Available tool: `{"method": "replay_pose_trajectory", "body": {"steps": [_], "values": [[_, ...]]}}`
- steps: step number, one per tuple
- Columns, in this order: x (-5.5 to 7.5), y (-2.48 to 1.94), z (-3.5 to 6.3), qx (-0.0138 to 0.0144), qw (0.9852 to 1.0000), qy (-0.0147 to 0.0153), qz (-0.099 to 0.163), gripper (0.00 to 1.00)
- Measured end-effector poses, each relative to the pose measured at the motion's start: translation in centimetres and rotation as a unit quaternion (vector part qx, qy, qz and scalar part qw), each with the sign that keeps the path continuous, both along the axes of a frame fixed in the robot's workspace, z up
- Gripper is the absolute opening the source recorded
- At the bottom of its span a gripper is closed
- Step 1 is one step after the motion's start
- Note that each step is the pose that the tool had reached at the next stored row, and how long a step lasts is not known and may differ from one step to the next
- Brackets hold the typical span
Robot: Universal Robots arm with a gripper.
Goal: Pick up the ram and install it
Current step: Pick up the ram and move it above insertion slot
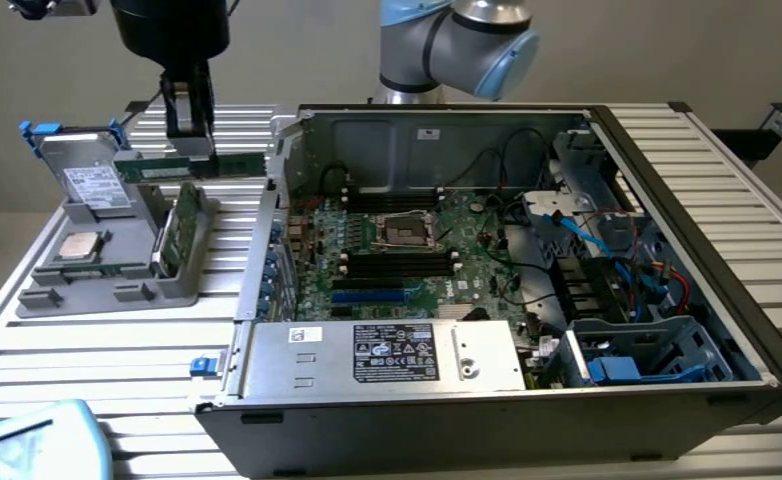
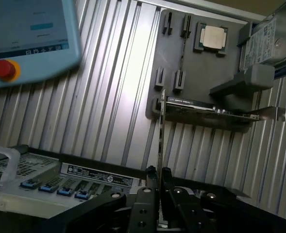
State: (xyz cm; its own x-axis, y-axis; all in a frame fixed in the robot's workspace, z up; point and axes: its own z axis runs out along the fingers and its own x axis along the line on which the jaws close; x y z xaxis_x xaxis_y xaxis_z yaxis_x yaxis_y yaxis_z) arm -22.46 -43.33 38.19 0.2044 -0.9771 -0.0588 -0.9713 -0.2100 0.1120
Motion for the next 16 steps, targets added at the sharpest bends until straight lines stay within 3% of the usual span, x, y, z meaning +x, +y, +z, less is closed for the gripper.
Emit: {"method": "replay_pose_trajectory", "body": {"steps": [16], "values": [[7.0,-0.20,0.72,0.0000,1.0000,0.0047,0.000,0.15]]}}
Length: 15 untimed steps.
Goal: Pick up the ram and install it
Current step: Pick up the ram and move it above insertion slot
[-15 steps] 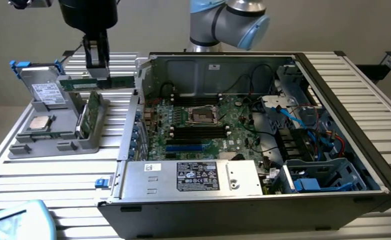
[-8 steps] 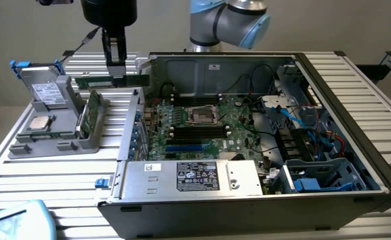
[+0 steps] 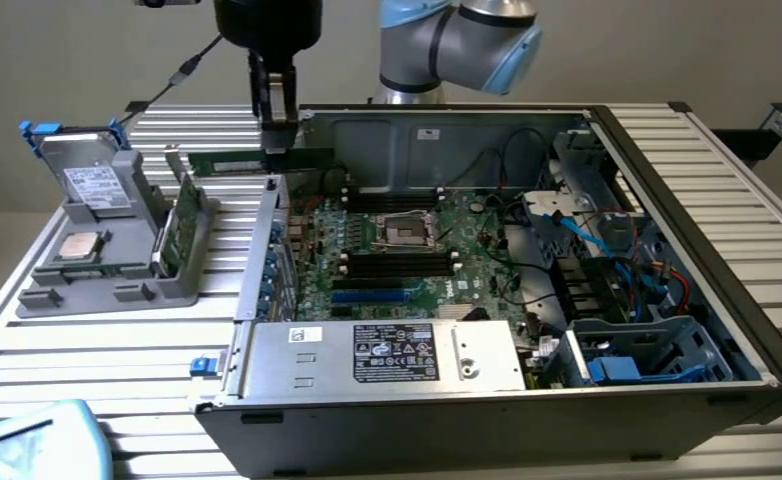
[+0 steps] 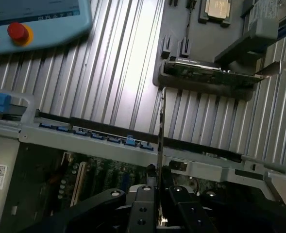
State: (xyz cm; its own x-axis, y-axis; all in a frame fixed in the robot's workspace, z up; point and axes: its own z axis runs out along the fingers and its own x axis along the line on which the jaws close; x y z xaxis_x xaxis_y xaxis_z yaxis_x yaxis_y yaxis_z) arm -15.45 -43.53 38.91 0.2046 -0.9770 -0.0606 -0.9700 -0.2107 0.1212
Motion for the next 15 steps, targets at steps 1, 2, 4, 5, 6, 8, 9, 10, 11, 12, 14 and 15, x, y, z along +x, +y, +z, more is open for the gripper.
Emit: {"method": "replay_pose_trajectory", "body": {"steps": [1,2,4,5,6,8,9,10,11,12,14,15], "values": [[0.4,0.00,0.00,0.0000,1.0000,0.0000,0.000,0.15],[0.9,0.00,0.00,0.0000,1.0000,0.0000,0.000,0.15],[1.5,0.00,0.00,-0.0001,1.0000,0.0000,0.000,0.15],[1.8,0.01,0.00,-0.0001,1.0000,0.0000,0.000,0.15],[2.0,0.01,0.00,-0.0001,1.0000,0.0000,0.000,0.15],[2.5,0.02,-0.01,-0.0002,1.0000,0.0000,-0.001,0.15],[2.6,0.03,-0.04,-0.0002,1.0000,0.0000,-0.002,0.15],[2.7,0.03,-0.07,-0.0002,1.0000,-0.0001,-0.004,0.15],[2.7,0.03,-0.07,-0.0003,1.0000,0.0000,-0.005,0.15],[2.7,0.03,-0.07,-0.0003,1.0000,0.0000,-0.005,0.15],[2.8,0.04,-0.07,-0.0003,1.0000,-0.0001,-0.005,0.15],[3.0,0.04,-0.07,-0.0004,1.0000,-0.0003,-0.005,0.15]]}}
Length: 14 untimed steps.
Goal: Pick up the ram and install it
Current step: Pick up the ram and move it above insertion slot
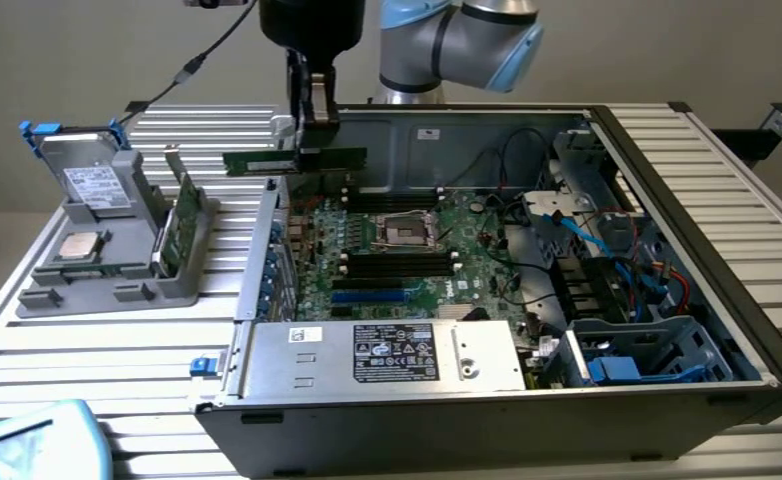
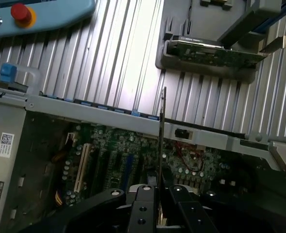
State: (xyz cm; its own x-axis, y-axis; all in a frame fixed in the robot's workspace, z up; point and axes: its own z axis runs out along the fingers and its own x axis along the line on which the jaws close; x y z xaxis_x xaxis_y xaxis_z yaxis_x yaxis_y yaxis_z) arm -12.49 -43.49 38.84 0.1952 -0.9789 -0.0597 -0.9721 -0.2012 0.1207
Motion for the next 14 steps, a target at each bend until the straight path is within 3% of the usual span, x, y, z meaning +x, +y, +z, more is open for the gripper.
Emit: {"method": "replay_pose_trajectory", "body": {"steps": [7,14], "values": [[2.0,0.00,-0.03,0.0001,1.0000,-0.0020,0.000,0.15],[3.0,-0.01,-0.11,0.0001,0.9999,-0.0087,-0.006,0.15]]}}
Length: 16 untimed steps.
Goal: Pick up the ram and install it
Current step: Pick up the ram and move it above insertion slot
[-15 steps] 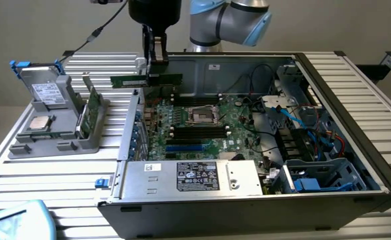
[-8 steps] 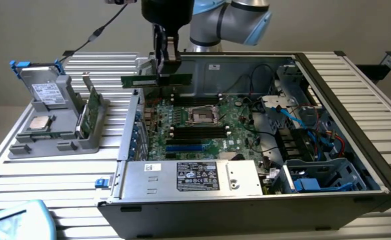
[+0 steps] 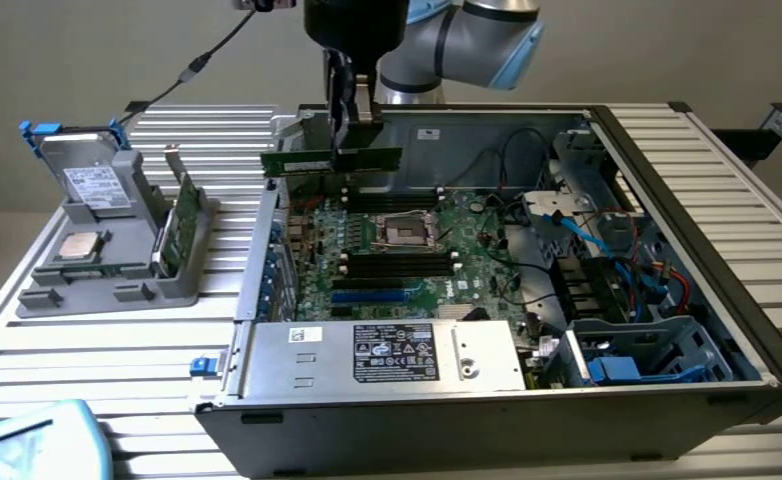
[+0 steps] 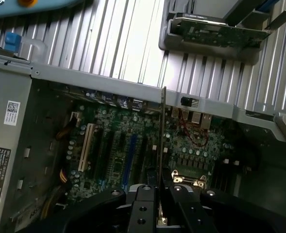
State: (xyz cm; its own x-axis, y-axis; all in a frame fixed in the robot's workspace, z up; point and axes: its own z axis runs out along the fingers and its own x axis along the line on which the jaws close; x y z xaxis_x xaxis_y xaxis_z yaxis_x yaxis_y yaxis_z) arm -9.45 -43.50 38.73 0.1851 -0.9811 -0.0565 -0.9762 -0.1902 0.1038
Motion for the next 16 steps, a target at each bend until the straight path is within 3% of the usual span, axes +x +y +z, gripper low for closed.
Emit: {"method": "replay_pose_trajectory", "body": {"steps": [6,16], "values": [[0.3,0.00,-0.16,0.0000,0.9999,-0.0064,-0.015,0.15],[1.5,0.00,-0.38,0.0000,0.9995,-0.0127,-0.030,0.15]]}}
